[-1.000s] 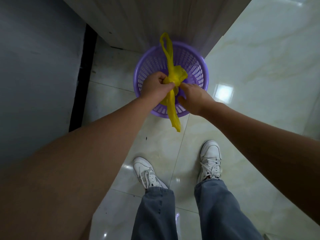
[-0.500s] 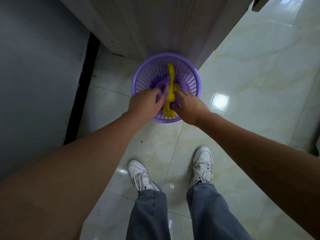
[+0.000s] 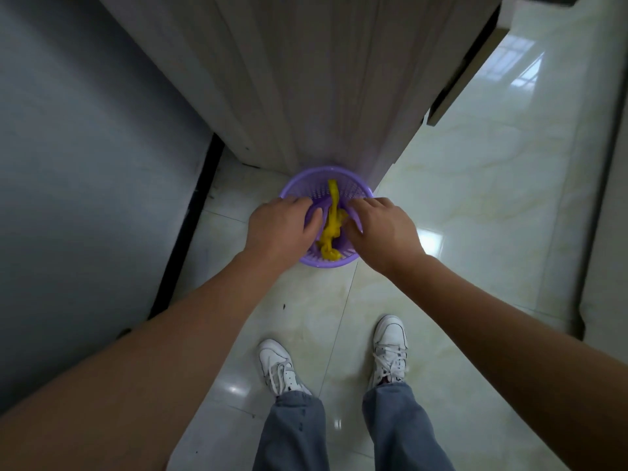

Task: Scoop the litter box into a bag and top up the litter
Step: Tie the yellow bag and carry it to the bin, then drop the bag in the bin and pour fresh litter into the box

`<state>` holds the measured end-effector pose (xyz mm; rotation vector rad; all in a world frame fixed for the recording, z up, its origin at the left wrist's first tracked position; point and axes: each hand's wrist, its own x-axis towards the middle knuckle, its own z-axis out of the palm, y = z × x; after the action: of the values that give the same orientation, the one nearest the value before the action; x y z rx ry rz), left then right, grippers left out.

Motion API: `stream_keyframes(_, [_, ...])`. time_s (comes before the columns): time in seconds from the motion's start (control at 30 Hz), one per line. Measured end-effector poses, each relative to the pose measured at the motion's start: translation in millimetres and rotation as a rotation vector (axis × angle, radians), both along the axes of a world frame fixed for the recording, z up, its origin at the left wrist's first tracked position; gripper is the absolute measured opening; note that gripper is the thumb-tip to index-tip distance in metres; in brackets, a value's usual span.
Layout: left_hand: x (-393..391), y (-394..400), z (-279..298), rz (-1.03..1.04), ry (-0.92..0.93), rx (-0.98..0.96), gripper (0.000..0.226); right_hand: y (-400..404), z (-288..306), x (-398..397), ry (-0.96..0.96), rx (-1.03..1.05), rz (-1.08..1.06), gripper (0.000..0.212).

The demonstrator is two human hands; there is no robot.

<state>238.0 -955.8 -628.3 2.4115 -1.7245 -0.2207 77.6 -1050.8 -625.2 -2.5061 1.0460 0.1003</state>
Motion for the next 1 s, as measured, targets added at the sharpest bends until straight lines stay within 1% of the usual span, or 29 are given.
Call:
stream_keyframes(0.1, [-4.5,1.2,47.5,0.027,0.017,-0.068,0.04,0.7,49.7,3.6,-0.013,-0.033,-0.044,0.025])
stream_keyframes(0.17, [-5.7,4.6,83.0,0.052,0.046,-0.077,0.046,1.1,89.7,5.5,-0.037,-0.046,-0.066,0.025])
stream_keyframes(0.23, [-4.3,8.1,122.2,0.058,0.052,-0.123,0.046,1.5,134.4,6.0,-0.064,-0.071,-0.072,0.026])
stream_keyframes(0.37, [-2.3,14.0,209.6,0.092,0.003,-0.179,0.042,1.9,227.0,-0.5,-0.121,-0.113,-0.056,0.027])
stream_keyframes(0.5, [-8.9,20.8,295.7,0.162,-0.043,-0.182,0.043,3.0,318.1,-15.3,-0.169,-0.139,-0.082,0.031])
stream_keyframes(0.67, [-45.5,32.9,397.5,0.113,0.017,-0.289,0.048,24.8,420.1,-43.6,-0.223,-0.211,-0.11,0.033])
stream_keyframes(0.8, [-67.6,47.4,454.5,0.067,0.031,-0.362,0.048,47.1,472.0,-61.6,-0.167,-0.26,-0.131,0.043])
stream_keyframes(1.0, [-62.3,64.9,490.9,-0.085,-0.052,-0.399,0.048,72.6,513.8,-70.0,-0.119,-0.341,-0.195,0.049])
